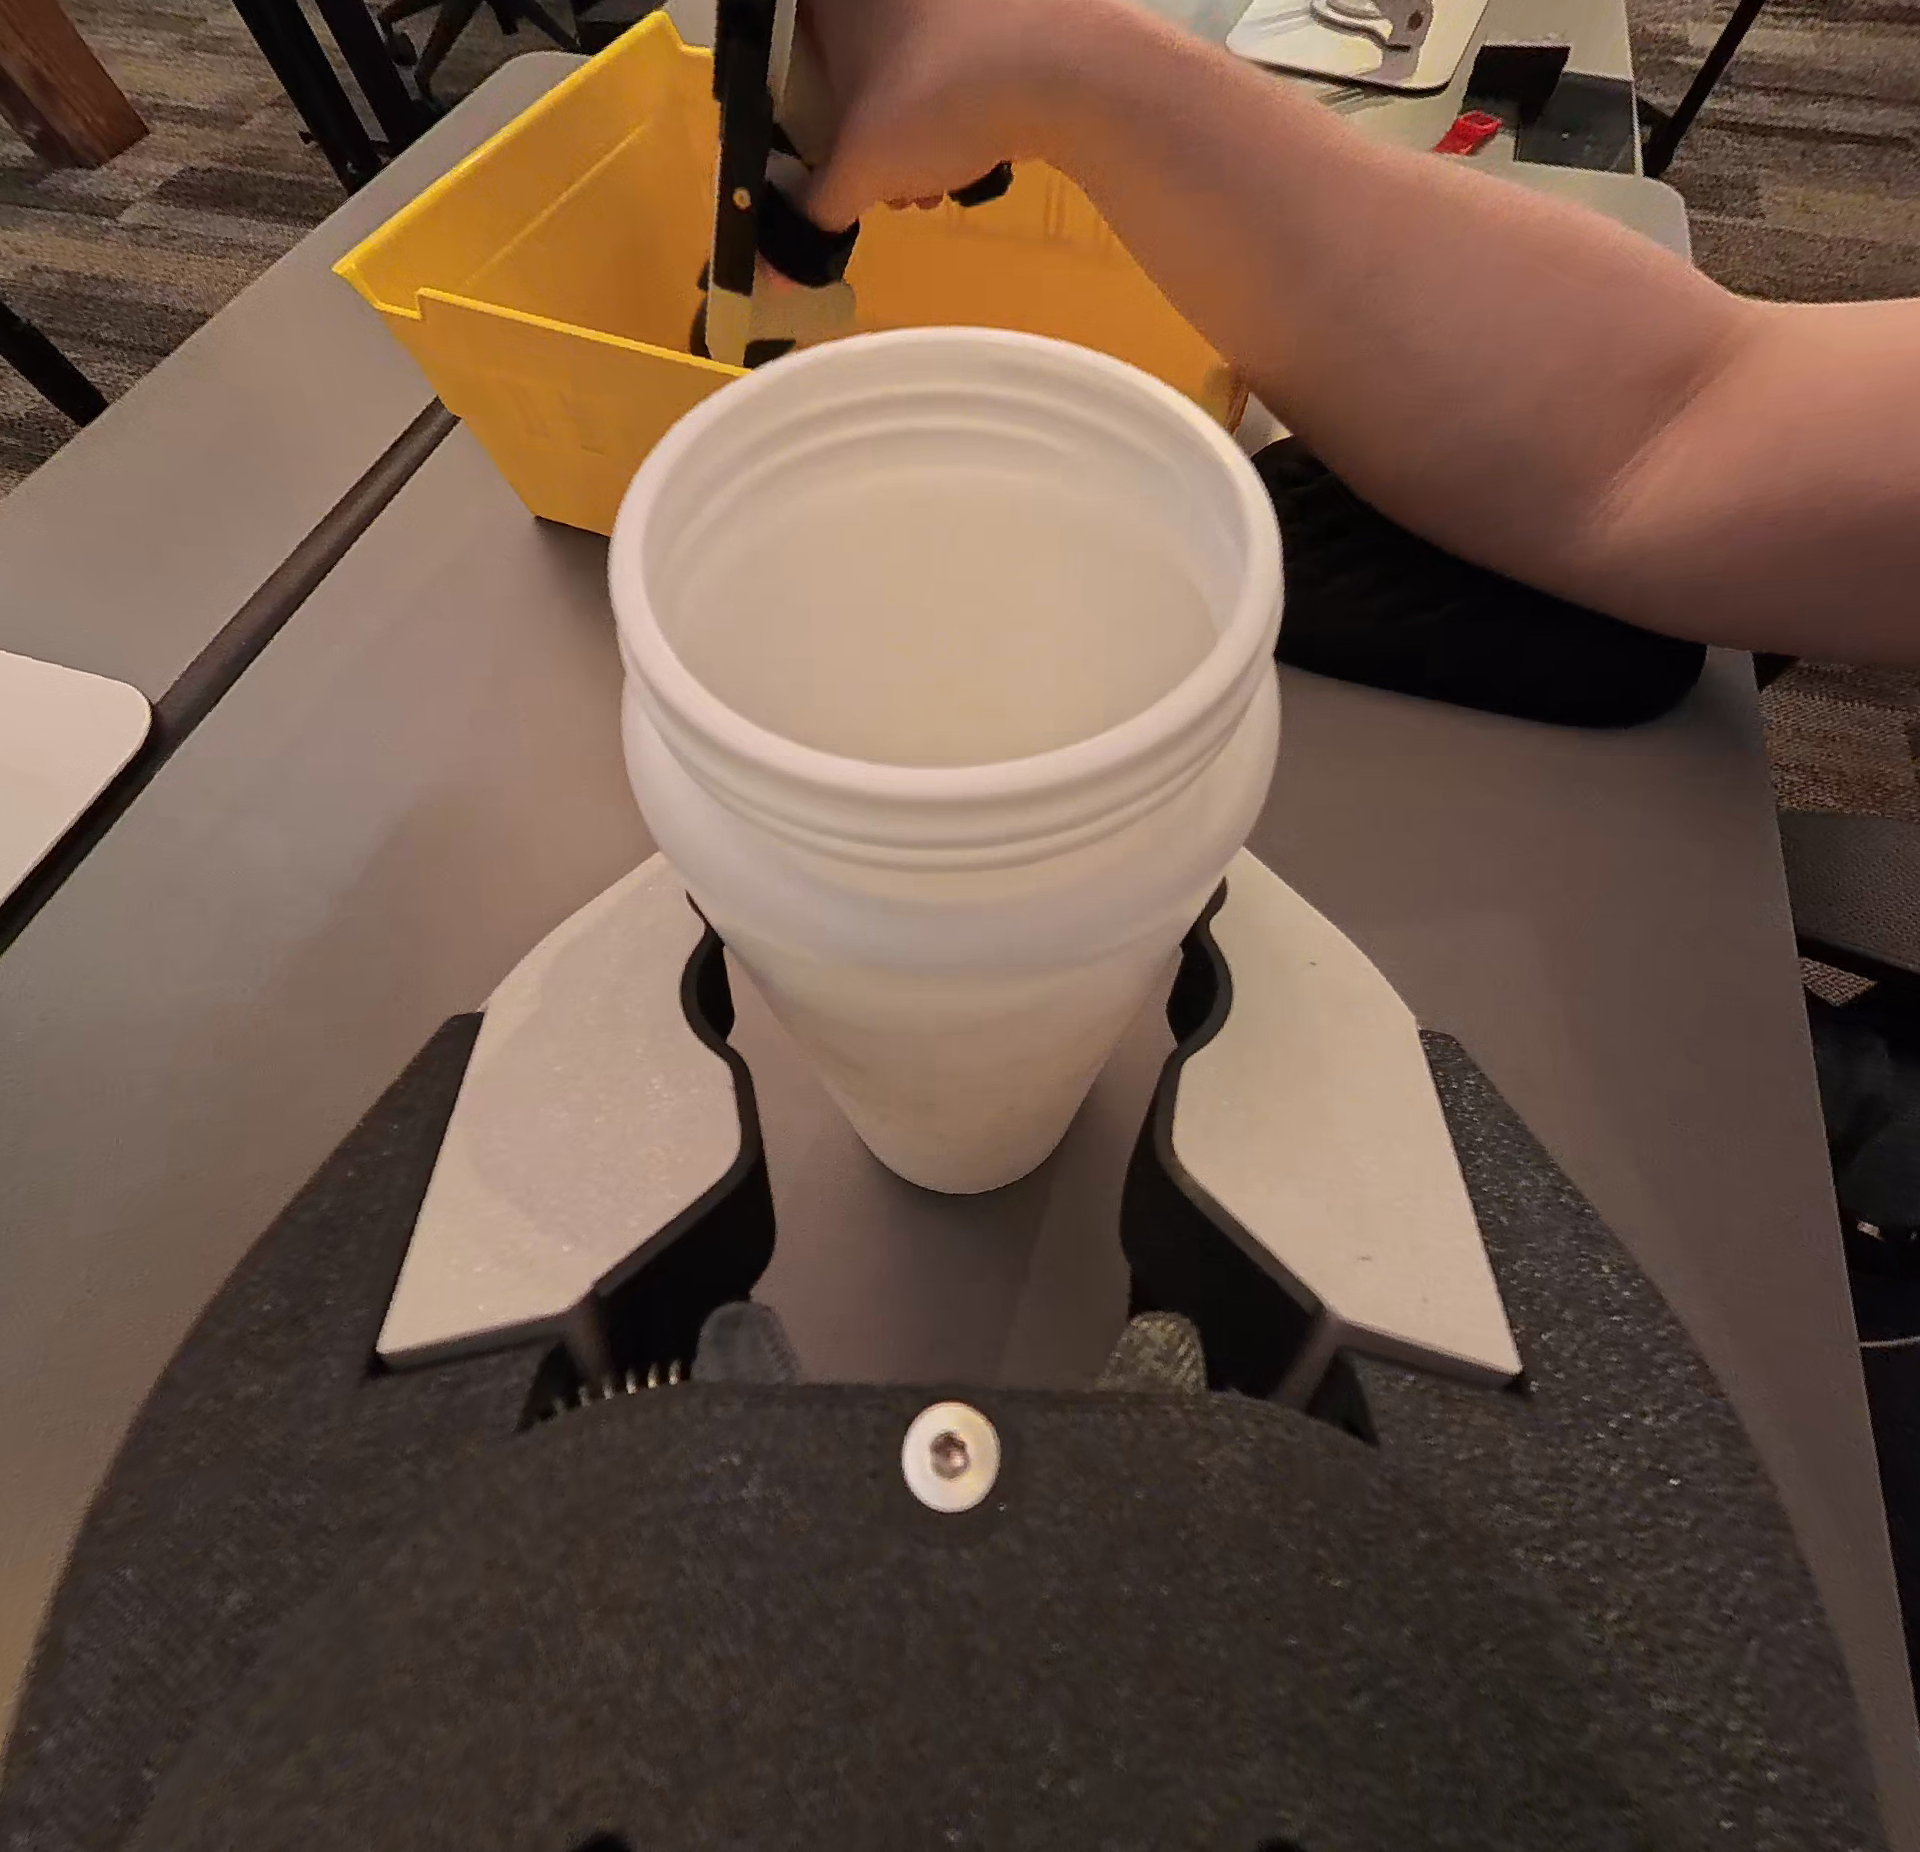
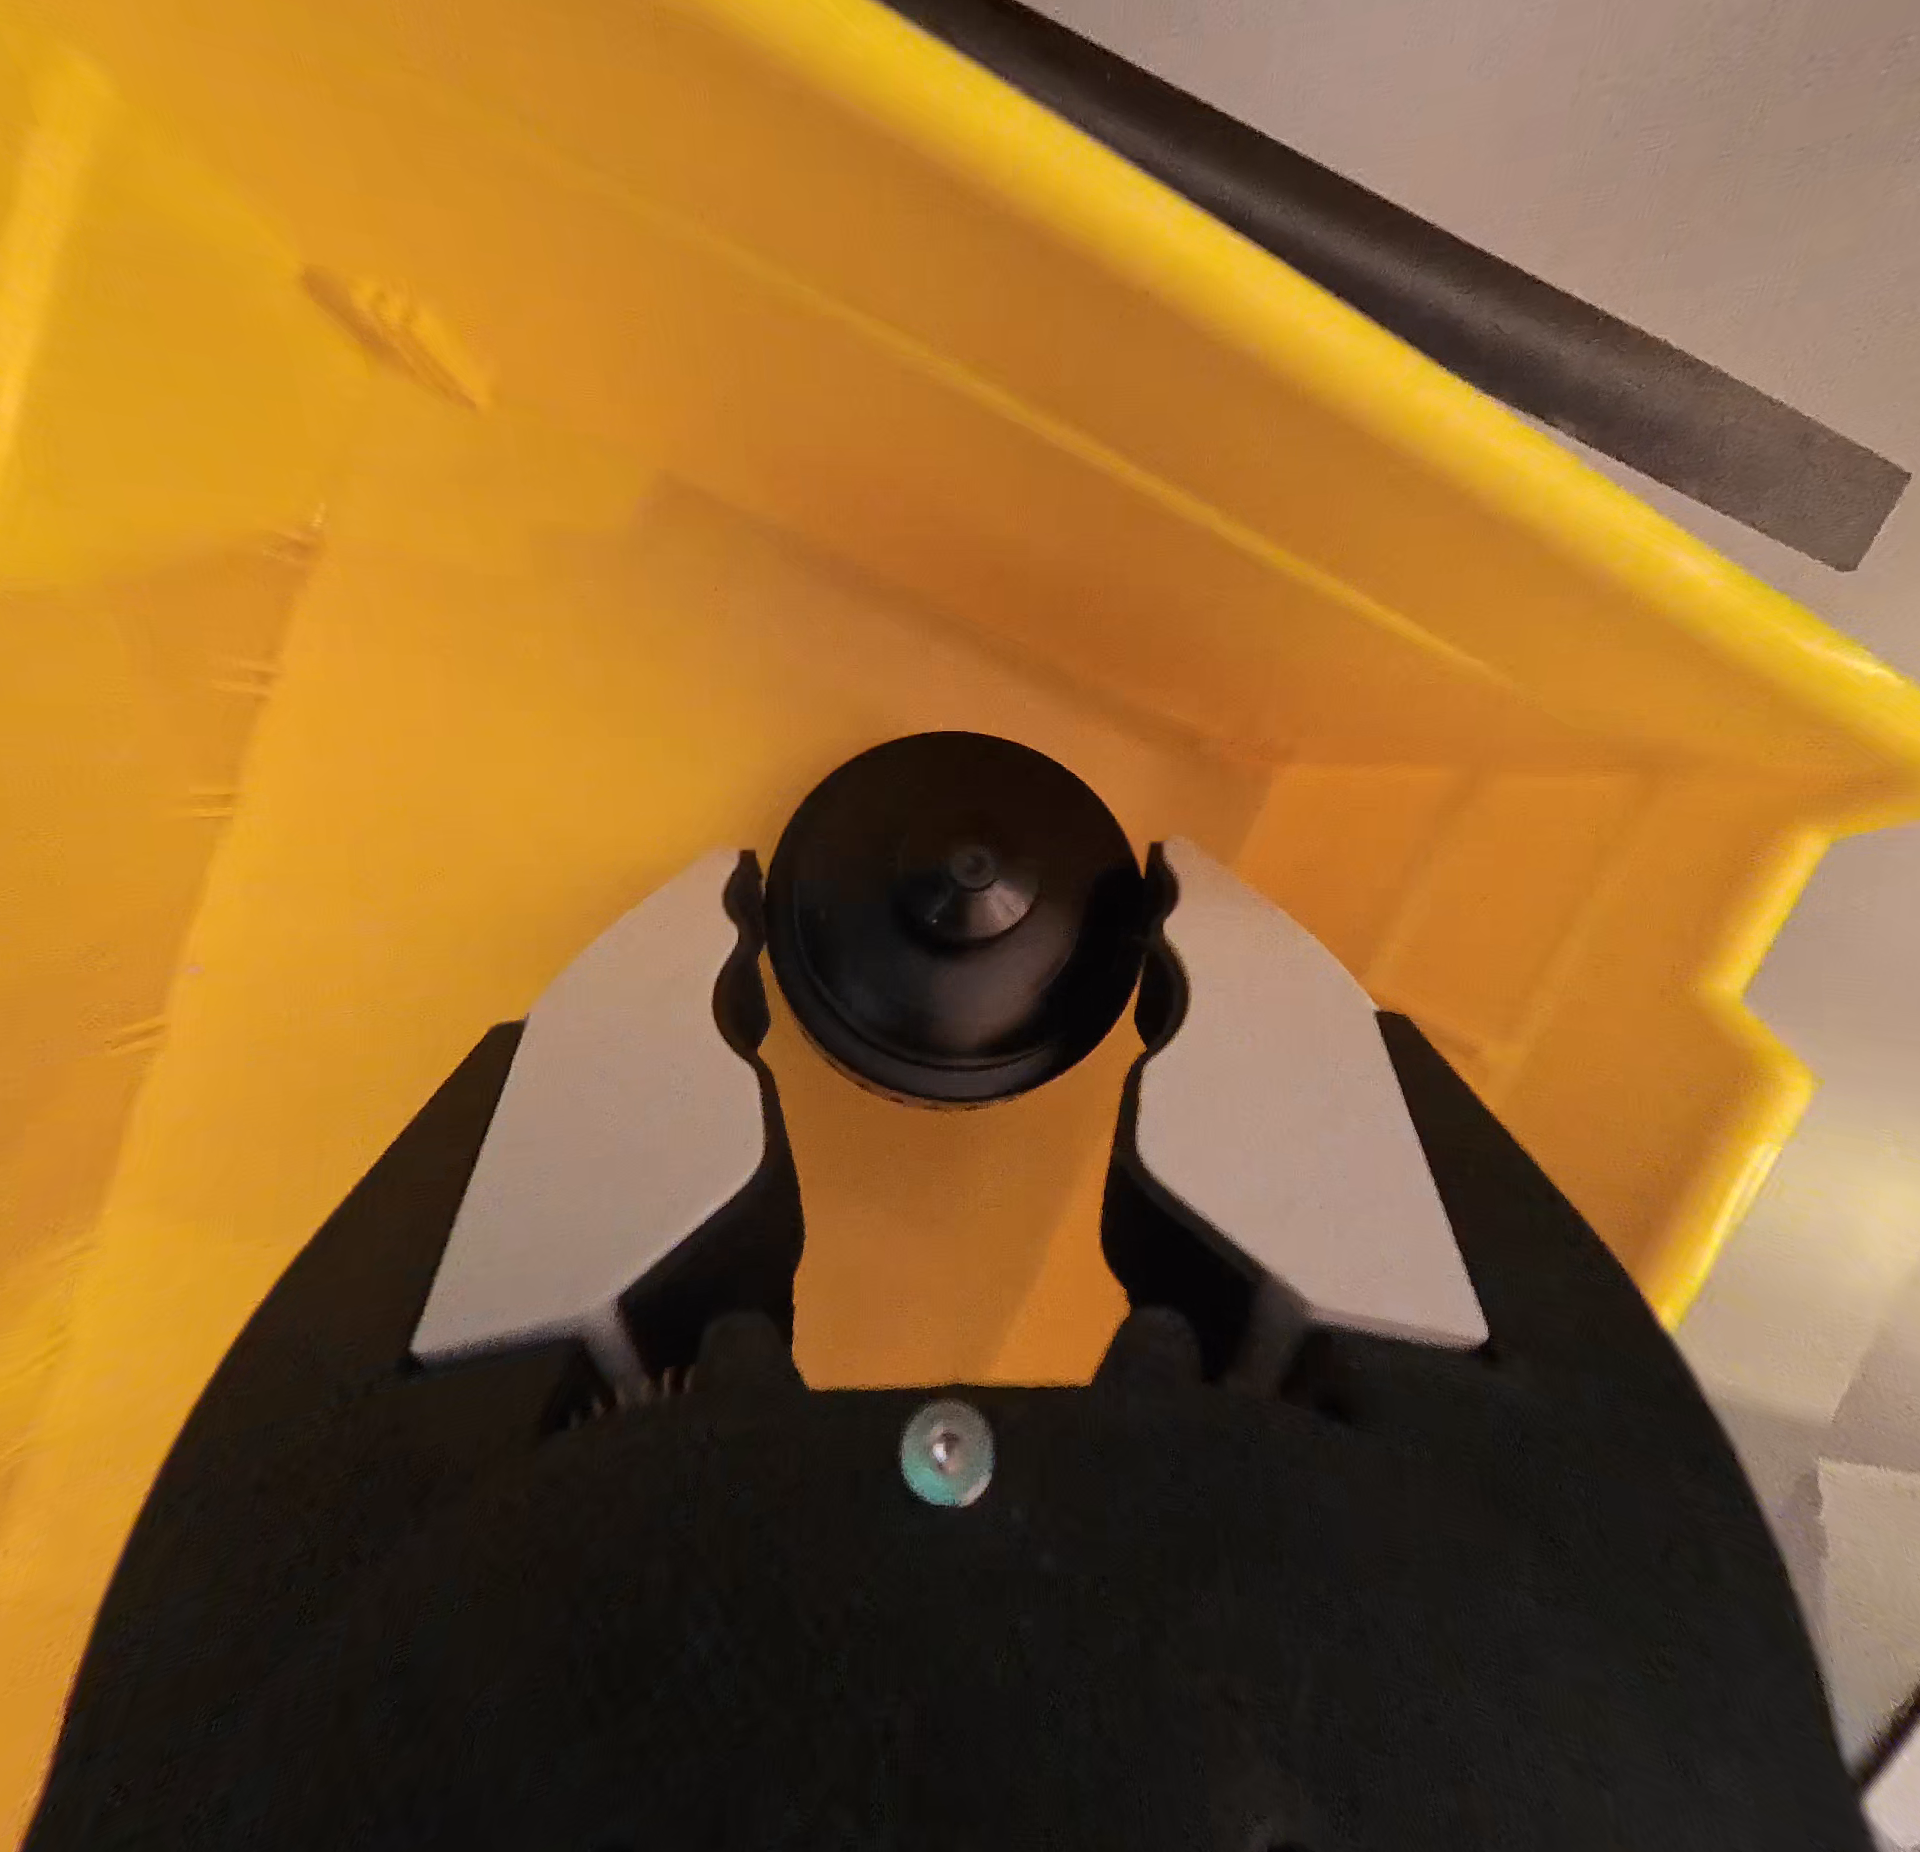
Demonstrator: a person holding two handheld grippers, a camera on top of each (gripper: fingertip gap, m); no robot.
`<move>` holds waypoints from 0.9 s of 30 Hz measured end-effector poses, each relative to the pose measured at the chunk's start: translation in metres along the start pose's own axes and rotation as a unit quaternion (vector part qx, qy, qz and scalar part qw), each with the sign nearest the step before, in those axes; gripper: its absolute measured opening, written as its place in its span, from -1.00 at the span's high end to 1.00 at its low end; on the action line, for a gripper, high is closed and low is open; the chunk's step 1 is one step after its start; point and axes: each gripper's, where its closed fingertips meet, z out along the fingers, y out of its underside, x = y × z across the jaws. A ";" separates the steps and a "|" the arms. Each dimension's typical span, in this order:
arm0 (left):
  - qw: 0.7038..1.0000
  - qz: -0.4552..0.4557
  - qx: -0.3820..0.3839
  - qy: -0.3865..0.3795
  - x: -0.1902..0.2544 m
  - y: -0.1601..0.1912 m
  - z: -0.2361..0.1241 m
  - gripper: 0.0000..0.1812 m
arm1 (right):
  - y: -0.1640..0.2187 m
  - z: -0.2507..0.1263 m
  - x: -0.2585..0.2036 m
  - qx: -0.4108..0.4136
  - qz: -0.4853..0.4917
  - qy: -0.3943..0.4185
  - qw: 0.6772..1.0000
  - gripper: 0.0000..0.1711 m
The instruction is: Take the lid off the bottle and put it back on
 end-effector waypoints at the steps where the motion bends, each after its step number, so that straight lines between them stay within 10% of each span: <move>1: 1.000 0.000 0.000 0.000 0.000 0.000 0.000 0.08 | 0.003 0.003 0.002 -0.007 0.004 0.004 1.000 0.18; 11: 0.999 0.006 0.000 -0.032 -0.012 -0.001 -0.005 0.08 | 0.015 0.000 0.003 -0.051 -0.010 0.012 0.999 0.19; 18: 0.997 -0.027 0.052 -0.040 -0.025 -0.024 -0.037 0.08 | -0.054 -0.120 -0.026 0.176 -0.061 0.055 0.981 0.19; 22: 0.993 -0.056 0.102 -0.023 -0.027 -0.042 -0.060 0.08 | -0.080 -0.214 -0.165 0.364 -0.235 -0.121 0.893 0.20; 27: 0.987 -0.080 0.138 0.002 -0.025 -0.053 -0.074 0.08 | -0.006 -0.257 -0.323 0.326 -0.419 -0.407 0.743 0.15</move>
